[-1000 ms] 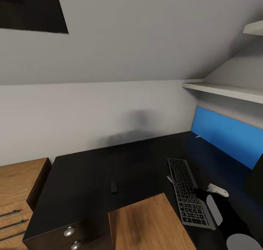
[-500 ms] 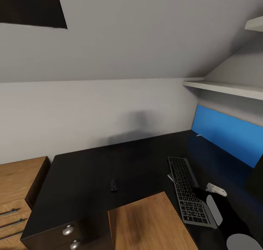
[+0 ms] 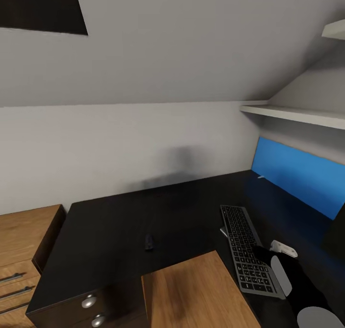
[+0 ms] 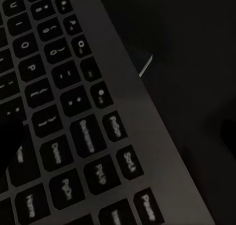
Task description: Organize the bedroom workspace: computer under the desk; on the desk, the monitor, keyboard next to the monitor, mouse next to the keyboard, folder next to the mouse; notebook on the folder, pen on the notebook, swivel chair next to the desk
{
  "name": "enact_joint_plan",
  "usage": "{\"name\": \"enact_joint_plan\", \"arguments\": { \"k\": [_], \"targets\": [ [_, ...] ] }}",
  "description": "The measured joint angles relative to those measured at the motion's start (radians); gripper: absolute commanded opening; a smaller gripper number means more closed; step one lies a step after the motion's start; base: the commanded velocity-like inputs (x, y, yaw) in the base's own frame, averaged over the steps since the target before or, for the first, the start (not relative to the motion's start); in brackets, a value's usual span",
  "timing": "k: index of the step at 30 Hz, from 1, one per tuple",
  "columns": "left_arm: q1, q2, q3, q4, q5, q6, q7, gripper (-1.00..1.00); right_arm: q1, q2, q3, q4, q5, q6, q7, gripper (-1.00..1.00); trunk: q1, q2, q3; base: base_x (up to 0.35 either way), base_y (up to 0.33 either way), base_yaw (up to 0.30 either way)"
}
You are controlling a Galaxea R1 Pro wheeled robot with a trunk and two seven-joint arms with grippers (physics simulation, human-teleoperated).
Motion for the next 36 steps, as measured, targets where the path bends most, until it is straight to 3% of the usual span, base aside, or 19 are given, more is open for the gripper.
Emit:
{"name": "enact_joint_plan", "arguments": {
  "k": [36],
  "targets": [
    [0.0,0.0,0.001,0.0,0.0,0.0,0.0,1.0,0.0,0.0,0.001,-0.001,0.001,0.0,0.0,1.0,0.0,0.0,0.0,0.0,0.0,0.0]
  ]
}}
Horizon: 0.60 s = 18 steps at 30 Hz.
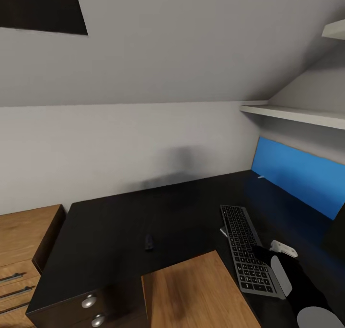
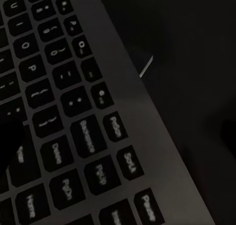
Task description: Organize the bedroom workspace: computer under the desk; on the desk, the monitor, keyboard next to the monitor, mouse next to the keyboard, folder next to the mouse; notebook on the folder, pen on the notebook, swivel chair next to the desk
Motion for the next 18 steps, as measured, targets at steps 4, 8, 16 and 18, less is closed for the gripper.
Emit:
{"name": "enact_joint_plan", "arguments": {
  "k": [4,8,16,18],
  "targets": [
    [0.0,0.001,0.0,0.0,0.0,0.0,0.0,1.0,0.0,-0.001,-0.001,0.001,0.0,0.0,0.0,1.0,0.0,0.0,0.0,0.0,0.0,0.0],
    [0.0,0.001,0.0,0.0,0.0,0.0,0.0,1.0,0.0,-0.001,-0.001,0.0,0.0,0.0,0.0,1.0,0.0,0.0,0.0,0.0,0.0,0.0],
    [0.0,0.0,0.0,0.0,0.0,0.0,0.0,1.0,0.0,-0.002,-0.001,0.0,0.0,0.0,0.0,1.0,0.0,0.0,0.0,0.0,0.0,0.0],
    [0.0,0.001,0.0,0.0,0.0,0.0,0.0,1.0,0.0,-0.002,-0.001,0.0,0.0,0.0,0.0,1.0,0.004,-0.007,-0.003,0.0,0.0,0.0]
  ]
}}
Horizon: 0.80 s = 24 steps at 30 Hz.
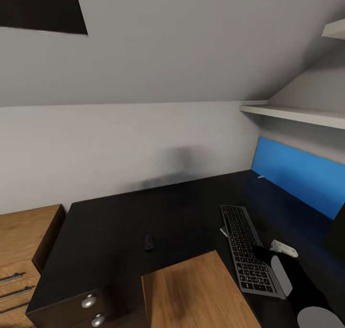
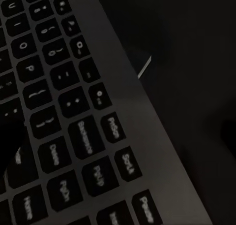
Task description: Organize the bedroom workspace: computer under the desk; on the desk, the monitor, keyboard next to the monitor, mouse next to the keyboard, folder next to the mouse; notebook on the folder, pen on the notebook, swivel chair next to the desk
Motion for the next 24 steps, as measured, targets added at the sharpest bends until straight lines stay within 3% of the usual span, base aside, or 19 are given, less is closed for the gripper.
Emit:
{"name": "enact_joint_plan", "arguments": {
  "k": [5,24],
  "targets": [
    [0.0,0.0,0.0,0.0,0.001,-0.001,0.0,1.0,0.0,0.0,0.0,0.0,0.0,0.0,0.0,1.0,0.019,-0.035,-0.016,0.0,0.0,0.0],
    [0.0,0.001,-0.001,0.0,0.0,-0.001,0.0,1.0,0.0,-0.008,-0.001,0.001,0.002,0.0,0.0,1.0,0.019,-0.035,-0.016,0.0,0.0,0.0]
  ]
}}
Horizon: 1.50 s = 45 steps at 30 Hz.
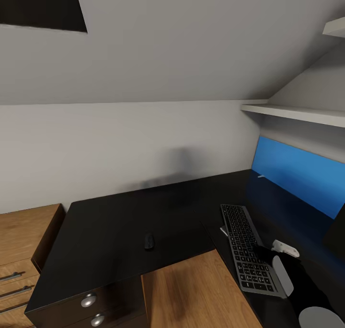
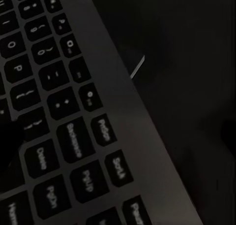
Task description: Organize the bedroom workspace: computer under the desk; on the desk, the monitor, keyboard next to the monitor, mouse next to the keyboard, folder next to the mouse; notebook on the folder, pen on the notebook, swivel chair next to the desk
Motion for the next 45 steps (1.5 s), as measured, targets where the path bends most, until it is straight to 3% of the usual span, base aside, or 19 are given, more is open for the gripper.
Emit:
{"name": "enact_joint_plan", "arguments": {
  "k": [24,38,45],
  "targets": [
    [0.0,-0.003,0.0,0.0,-0.001,0.001,0.0,1.0,0.0,-0.014,-0.001,0.001,-0.003,0.0,0.0,1.0,0.0,0.0,0.0,0.0,0.0,0.0],
    [0.0,-0.003,0.0,0.0,0.0,0.0,0.0,1.0,0.0,-0.018,-0.001,0.001,-0.003,0.0,0.001,1.0,0.054,-0.098,-0.044,0.0,0.0,0.0],
    [0.0,-0.003,0.0,0.0,0.0,0.0,0.0,1.0,0.0,-0.018,0.001,0.001,-0.003,0.0,0.001,1.0,0.054,-0.098,-0.044,0.0,0.0,0.0]
  ]
}}
